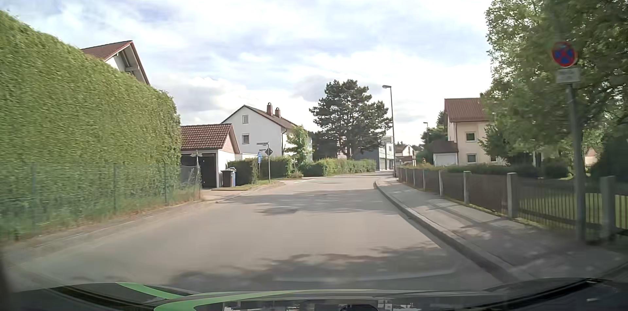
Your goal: Follow the waypoints while adhering to traffic rules and regulations
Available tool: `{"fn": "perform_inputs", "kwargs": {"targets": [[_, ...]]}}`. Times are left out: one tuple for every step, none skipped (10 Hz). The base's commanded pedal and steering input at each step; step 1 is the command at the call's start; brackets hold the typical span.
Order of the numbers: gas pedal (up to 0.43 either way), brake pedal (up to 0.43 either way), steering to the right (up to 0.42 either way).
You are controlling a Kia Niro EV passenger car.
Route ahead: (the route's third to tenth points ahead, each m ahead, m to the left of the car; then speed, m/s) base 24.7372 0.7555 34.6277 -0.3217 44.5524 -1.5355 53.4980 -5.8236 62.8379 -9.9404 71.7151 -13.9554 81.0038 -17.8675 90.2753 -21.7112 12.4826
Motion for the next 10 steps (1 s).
{"fn": "perform_inputs", "kwargs": {"targets": [[0.118,0.000,0.009],[0.118,0.000,0.010],[0.110,0.000,0.010],[0.110,0.000,0.010],[0.110,0.000,0.010],[0.110,0.000,0.010],[0.110,0.000,0.010],[0.110,0.000,0.012],[0.110,0.000,0.015],[0.110,0.000,0.015]]}}
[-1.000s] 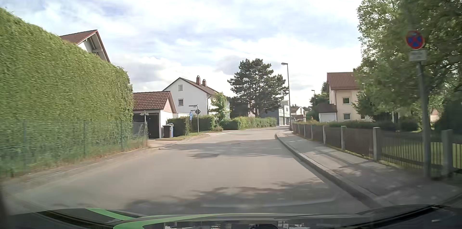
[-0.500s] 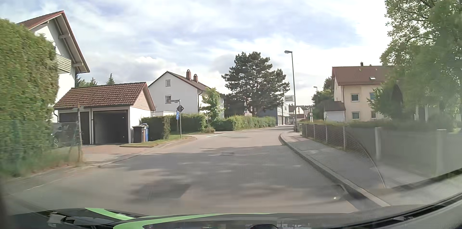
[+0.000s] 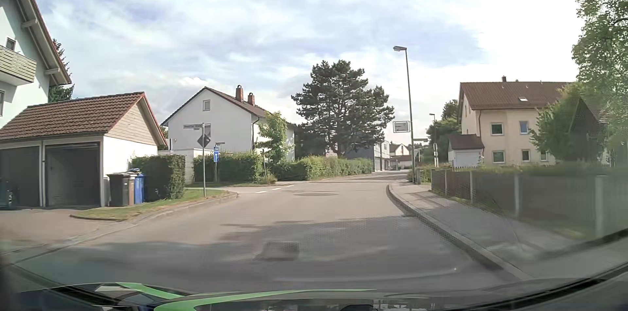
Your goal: Follow the waypoints while adhering to traffic rules and regulations
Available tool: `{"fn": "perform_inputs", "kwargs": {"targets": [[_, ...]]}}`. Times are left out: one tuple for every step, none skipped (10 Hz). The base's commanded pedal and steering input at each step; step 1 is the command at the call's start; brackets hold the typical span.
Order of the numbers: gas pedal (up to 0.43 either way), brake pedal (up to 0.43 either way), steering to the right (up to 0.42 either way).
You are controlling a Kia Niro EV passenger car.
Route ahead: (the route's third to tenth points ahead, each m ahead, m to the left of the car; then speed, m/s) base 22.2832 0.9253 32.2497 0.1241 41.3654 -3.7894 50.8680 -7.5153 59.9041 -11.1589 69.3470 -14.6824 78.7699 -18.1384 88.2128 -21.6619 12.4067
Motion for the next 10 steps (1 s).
{"fn": "perform_inputs", "kwargs": {"targets": [[0.110,0.000,0.015],[0.110,0.000,0.016],[0.110,0.000,0.018],[0.098,0.000,0.021],[0.098,0.000,0.025],[0.098,0.000,0.025],[0.098,0.000,0.026],[0.098,0.000,0.026],[0.098,0.000,0.028],[0.098,0.000,0.029]]}}
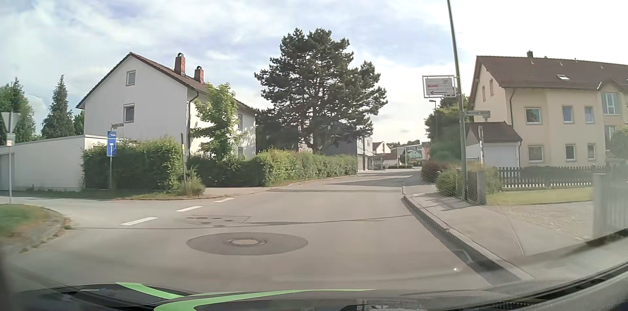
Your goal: Follow the waypoints while adhering to traffic rules and regulations
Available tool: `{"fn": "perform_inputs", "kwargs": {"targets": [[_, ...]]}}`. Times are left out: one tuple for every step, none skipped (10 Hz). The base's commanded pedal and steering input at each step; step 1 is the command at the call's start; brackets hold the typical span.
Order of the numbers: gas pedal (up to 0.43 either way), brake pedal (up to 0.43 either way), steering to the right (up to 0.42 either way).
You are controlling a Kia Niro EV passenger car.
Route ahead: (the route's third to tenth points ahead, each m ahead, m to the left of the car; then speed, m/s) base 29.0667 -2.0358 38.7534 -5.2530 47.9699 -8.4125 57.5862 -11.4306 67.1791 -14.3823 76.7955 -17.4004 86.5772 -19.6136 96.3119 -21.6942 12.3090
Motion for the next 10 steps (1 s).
{"fn": "perform_inputs", "kwargs": {"targets": [[0.098,0.000,0.032],[0.098,0.000,0.034],[0.098,0.000,0.035],[0.098,0.000,0.036],[0.098,0.000,0.035],[0.110,0.000,0.035],[0.110,0.000,0.036],[0.110,0.000,0.038],[0.110,0.000,0.040],[0.110,0.000,0.040]]}}
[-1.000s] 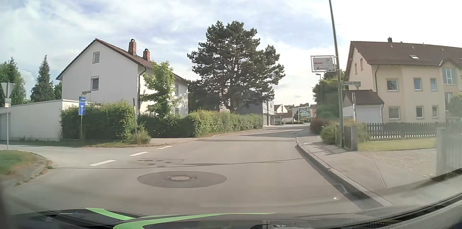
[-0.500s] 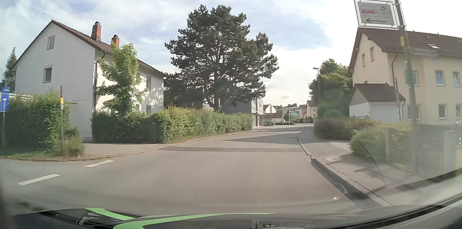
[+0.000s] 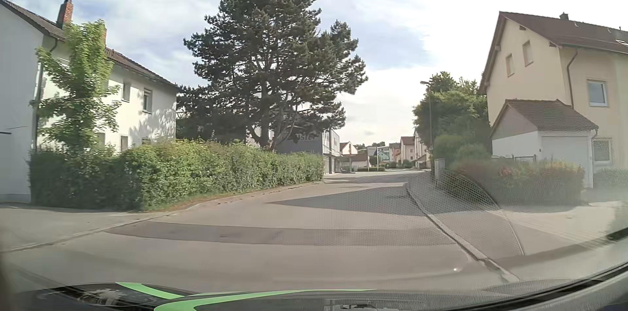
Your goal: Follow the waypoints while adhering to traffic rules and regulations
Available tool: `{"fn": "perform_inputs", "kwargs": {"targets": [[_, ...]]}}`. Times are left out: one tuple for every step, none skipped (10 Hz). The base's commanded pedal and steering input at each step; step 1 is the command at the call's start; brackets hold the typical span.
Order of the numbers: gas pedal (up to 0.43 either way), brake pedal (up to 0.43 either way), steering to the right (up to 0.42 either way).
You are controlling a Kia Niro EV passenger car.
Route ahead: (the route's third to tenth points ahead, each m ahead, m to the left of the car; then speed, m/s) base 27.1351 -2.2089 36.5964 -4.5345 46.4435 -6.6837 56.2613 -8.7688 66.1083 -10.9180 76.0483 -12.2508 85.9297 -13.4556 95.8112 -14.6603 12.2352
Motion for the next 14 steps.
{"fn": "perform_inputs", "kwargs": {"targets": [[0.110,0.000,0.040],[0.110,0.000,0.040],[0.110,0.000,0.040],[0.110,0.000,0.041],[0.110,0.000,0.043],[0.110,0.000,0.044],[0.118,0.000,0.045],[0.118,0.000,0.044],[0.118,0.000,0.043],[0.118,0.000,0.043],[0.118,0.000,0.041],[0.118,0.000,0.039],[0.118,0.000,0.036],[0.118,0.000,0.035]]}}
